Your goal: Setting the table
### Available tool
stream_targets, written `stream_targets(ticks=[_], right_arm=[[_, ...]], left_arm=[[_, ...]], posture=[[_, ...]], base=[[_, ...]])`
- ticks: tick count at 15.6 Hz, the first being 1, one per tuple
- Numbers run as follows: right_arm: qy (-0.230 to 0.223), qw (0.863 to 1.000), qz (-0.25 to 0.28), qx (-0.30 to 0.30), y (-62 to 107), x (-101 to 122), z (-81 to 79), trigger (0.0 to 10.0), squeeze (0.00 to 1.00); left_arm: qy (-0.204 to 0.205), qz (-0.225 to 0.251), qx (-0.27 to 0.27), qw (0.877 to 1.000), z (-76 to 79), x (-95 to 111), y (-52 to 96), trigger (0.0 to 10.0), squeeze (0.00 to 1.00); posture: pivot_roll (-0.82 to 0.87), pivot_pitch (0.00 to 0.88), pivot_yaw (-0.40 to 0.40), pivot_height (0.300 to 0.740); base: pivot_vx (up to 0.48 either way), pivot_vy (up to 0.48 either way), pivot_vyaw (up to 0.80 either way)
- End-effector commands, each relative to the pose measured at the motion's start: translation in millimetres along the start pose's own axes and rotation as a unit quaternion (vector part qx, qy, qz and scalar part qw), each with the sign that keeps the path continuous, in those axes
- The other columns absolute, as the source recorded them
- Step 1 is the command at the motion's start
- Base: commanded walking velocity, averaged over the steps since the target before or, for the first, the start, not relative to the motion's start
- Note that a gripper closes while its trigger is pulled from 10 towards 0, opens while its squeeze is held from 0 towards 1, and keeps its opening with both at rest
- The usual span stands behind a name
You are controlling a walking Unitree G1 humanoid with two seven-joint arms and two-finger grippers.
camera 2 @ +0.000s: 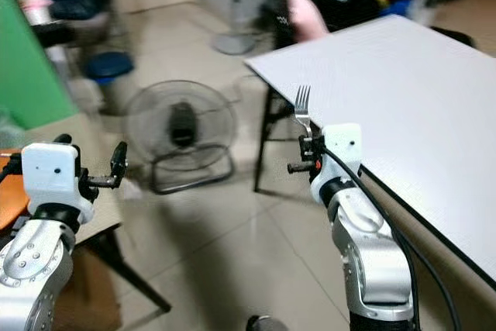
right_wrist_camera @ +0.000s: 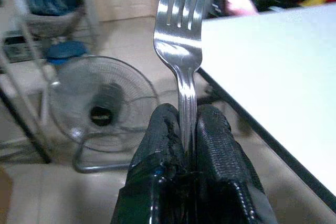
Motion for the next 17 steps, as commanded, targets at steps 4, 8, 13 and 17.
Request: stream_targets(ticks=[4, 8, 13, 17], right_arm=[[0.015, 1.000, 0.001, -0.023, 0.3, 0, 6.1, 10.0, 0.00], [0.014, 0.999, 0.000, -0.032, 0.7, 0, 9.0, 10.0, 0.00], [0.011, 0.999, -0.007, -0.047, 3.9, -3, 12.9, 10.0, 0.00], [0.009, 0.998, -0.009, -0.055, 5.9, -4, 13.3, 10.0, 0.00]], left_arm=[[0.003, 0.001, 0.000, 1.000, 0.5, -2, -4.5, 10.0, 0.00], [0.001, 0.003, -0.010, 1.000, 4.6, -2, -7.4, 10.0, 0.00], [-0.005, 0.006, -0.025, 1.000, 9.4, -2, -11.0, 10.0, 0.00], [-0.007, 0.007, -0.032, 0.999, 11.7, -2, -12.0, 10.0, 0.00]], posture=[[-0.13, 0.000, 0.025, 0.740], [-0.14, 0.000, 0.029, 0.740], [-0.15, 0.000, 0.040, 0.740], [-0.15, 0.000, 0.047, 0.740]], base=[[0.000, -0.297, -0.80], [0.000, -0.301, -0.80], [0.000, -0.289, -0.80], [0.000, -0.255, -0.80]])
Point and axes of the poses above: a point about 5 cm out from each wrist's last joint towards the gripper, its own y axis pointing back from the gripper into the wrist, its own x axis along the axis of the wrist's last joint, z = x × y, the point moved 6 cm from there along -y, pointing out of the wrist towards the gripper, and after that the axes turned 1 degree about y, right-handed, at the moved point
